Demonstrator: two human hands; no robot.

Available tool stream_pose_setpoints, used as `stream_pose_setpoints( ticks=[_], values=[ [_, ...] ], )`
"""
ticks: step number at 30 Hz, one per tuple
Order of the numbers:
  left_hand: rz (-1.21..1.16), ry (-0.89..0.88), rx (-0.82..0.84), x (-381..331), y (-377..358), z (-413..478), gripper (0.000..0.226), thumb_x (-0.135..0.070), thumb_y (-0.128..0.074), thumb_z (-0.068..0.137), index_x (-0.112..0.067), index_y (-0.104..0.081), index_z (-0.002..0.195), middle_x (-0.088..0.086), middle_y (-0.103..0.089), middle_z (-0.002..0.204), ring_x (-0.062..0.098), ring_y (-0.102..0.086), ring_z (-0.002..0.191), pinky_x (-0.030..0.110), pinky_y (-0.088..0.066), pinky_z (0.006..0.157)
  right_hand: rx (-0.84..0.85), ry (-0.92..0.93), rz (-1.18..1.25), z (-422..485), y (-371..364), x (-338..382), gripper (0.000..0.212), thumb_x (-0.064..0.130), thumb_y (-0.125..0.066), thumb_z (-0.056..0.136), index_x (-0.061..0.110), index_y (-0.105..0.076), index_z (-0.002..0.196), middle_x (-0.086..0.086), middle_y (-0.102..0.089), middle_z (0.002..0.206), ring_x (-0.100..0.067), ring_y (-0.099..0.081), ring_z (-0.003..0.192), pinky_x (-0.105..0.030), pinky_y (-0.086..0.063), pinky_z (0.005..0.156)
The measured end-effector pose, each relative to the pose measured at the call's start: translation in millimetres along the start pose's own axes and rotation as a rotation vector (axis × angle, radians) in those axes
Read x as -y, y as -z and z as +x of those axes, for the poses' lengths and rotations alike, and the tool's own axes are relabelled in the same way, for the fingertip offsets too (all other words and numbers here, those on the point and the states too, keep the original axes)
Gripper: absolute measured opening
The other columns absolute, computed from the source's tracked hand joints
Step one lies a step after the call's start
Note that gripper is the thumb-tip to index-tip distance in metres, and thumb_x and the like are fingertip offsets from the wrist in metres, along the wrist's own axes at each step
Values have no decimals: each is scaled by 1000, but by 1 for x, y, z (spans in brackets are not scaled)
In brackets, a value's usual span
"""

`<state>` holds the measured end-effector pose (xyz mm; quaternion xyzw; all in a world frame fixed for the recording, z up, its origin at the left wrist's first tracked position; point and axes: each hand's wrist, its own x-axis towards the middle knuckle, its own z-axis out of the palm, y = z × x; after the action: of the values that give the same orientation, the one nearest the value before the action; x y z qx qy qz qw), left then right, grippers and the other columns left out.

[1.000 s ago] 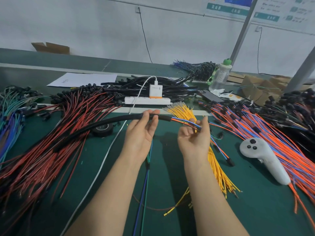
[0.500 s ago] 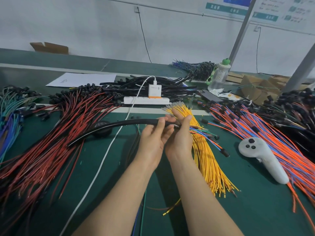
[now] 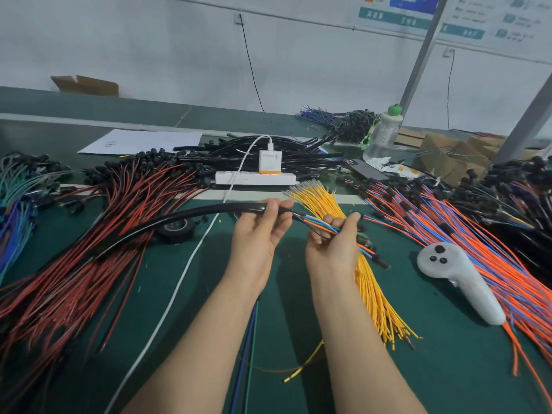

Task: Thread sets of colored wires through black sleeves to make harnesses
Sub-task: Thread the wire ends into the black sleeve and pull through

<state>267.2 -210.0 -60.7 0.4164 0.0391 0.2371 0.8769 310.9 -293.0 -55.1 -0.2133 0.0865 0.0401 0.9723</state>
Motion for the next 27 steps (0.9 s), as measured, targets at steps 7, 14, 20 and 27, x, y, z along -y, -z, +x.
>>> stream_pose_setpoints(
  ticks=[7, 14, 20, 27],
  values=[
    [42, -6, 59, -2, -8, -5, 22, -6, -47, 97, -9, -65, 84, 1, -72, 86, 2, -63, 69, 13, -51, 66, 16, -8, 34, 1, -1, 6, 46, 40, -43, 100, 11, -42, 64, -2, -47, 62, -7, -34, 36, -14, -29, 37],
    [-340, 88, -42, -24, -7, 2, 16, -5, -47, 96, 1, -60, 87, 10, -73, 86, 7, -69, 77, 13, -53, 68, 451, -16, -255, -6, -11, 14, 29, 25, -63, 76, 15, -59, 103, -2, -69, 87, -7, -58, 58, -18, -47, 54],
    [-328, 71, -51, -27, -10, 6, 17, -4, -48, 96, 1, -61, 86, 10, -73, 84, 8, -69, 75, 13, -53, 66, 543, 149, -462, -5, -7, 16, 8, 5, -58, 89, 11, -64, 90, -2, -70, 85, -8, -66, 74, -19, -54, 70],
    [-155, 31, -37, -7, -22, 2, 24, -8, -47, 98, -5, -64, 83, 3, -73, 83, 4, -67, 73, 12, -51, 68, 349, 379, -592, -3, -7, 4, 16, 5, -60, 92, 12, -63, 79, 5, -63, 66, -5, -57, 57, -17, -50, 59]
  ],
)
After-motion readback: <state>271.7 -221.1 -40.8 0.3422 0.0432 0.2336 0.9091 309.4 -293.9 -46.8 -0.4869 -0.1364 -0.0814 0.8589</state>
